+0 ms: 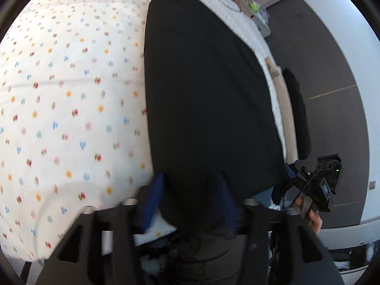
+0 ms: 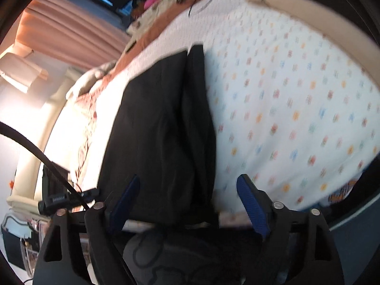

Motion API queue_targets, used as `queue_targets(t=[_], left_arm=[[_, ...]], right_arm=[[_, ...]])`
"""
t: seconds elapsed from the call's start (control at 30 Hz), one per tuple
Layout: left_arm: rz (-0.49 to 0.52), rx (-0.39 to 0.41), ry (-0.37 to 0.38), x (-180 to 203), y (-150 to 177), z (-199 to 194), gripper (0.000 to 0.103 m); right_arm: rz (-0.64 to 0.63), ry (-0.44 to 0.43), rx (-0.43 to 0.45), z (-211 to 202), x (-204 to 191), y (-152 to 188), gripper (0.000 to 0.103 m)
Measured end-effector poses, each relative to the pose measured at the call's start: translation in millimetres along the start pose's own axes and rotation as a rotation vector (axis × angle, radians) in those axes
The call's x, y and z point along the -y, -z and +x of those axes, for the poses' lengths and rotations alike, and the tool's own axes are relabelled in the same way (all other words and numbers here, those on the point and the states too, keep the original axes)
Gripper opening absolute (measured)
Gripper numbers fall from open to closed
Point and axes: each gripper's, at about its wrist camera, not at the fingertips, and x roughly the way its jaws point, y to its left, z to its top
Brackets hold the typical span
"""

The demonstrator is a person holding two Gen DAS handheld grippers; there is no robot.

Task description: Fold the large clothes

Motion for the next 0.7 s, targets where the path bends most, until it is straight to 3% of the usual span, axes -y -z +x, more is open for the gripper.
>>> queue_targets(t=[0.07, 0.4, 0.7], left_arm=[[-0.014, 0.041, 0.009, -3, -8, -7, 0.078], [-0.058, 0.131, 0.025, -23, -71, -4, 0.078], [-0.071, 0.121, 0.026, -25, -125, 36, 0.078]], right_arm=[[0.007, -0.008, 0.002, 1, 4, -14, 0.083], [0.025, -0.091, -0.096, 65, 16, -69, 0.083], [0.071, -0.210, -0.153, 134, 26, -103, 0.083]])
